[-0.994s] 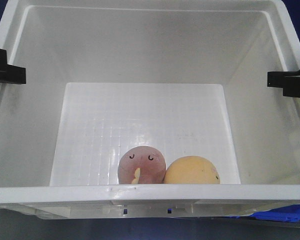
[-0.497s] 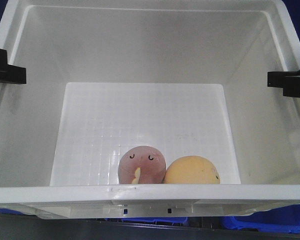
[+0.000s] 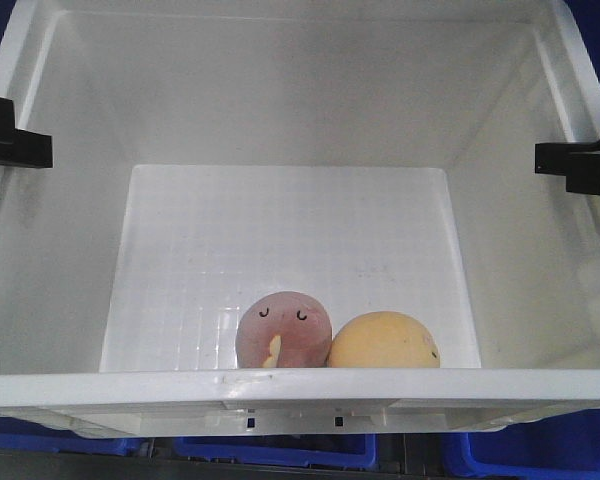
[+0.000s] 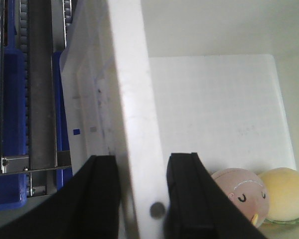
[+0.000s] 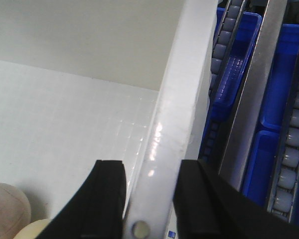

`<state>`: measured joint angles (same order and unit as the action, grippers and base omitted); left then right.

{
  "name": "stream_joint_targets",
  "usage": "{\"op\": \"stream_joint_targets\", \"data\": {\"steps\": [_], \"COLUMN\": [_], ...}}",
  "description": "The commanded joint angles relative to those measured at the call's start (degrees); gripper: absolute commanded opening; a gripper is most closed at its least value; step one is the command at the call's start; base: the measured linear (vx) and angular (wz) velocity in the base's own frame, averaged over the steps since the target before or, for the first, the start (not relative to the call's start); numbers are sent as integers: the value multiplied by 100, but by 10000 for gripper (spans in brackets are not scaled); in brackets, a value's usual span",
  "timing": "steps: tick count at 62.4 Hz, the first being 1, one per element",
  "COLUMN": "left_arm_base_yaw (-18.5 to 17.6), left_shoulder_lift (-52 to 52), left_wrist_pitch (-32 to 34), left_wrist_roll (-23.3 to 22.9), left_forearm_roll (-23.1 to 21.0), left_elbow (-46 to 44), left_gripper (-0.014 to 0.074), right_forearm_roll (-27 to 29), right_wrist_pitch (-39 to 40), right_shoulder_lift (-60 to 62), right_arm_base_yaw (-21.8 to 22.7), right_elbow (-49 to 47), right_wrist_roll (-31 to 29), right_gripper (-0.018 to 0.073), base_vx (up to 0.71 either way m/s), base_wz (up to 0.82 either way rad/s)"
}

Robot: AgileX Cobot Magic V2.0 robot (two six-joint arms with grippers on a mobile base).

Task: Place moving items into box and shelve
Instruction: 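Hold the crate rims with both grippers while driving to the roller shelf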

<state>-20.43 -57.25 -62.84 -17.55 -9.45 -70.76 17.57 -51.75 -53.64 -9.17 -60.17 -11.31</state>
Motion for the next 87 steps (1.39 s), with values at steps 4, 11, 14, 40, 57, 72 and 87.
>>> {"op": "stream_joint_targets", "data": {"steps": [4, 11, 14, 40, 57, 72, 87], "left_arm_base_yaw": [-15, -15, -15, -15, -15, -15, -15], "left_shoulder_lift": [125, 125, 125, 125, 125, 125, 125], "left_wrist_pitch": [832, 832, 832, 832, 832, 832, 832], "left_wrist_roll": [65, 65, 65, 65, 65, 65, 65], "left_forearm_roll": [-157, -157, -157, -157, -157, -157, -157], "left_elbow": [-298, -298, -298, -298, -298, -298, -298], "left_gripper": [-3, -3, -3, -3, -3, -3, -3], "right_forearm_roll": [203, 203, 203, 203, 203, 203, 203], "right_wrist_pitch": [695, 695, 695, 695, 695, 695, 695], "right_shoulder_lift": [119, 119, 119, 119, 119, 119, 119], "right_arm_base_yaw": [4, 4, 4, 4, 4, 4, 4], "right_elbow": [-258, -258, -258, -258, -258, -258, -258], "right_wrist_roll": [-159, -159, -159, -159, -159, -159, -159], "right_gripper": [-6, -6, -6, -6, -6, -6, -6], "base_vx": [5, 5, 4, 5, 5, 4, 1], "base_wz": [-1, -1, -1, -1, 0, -1, 0]}}
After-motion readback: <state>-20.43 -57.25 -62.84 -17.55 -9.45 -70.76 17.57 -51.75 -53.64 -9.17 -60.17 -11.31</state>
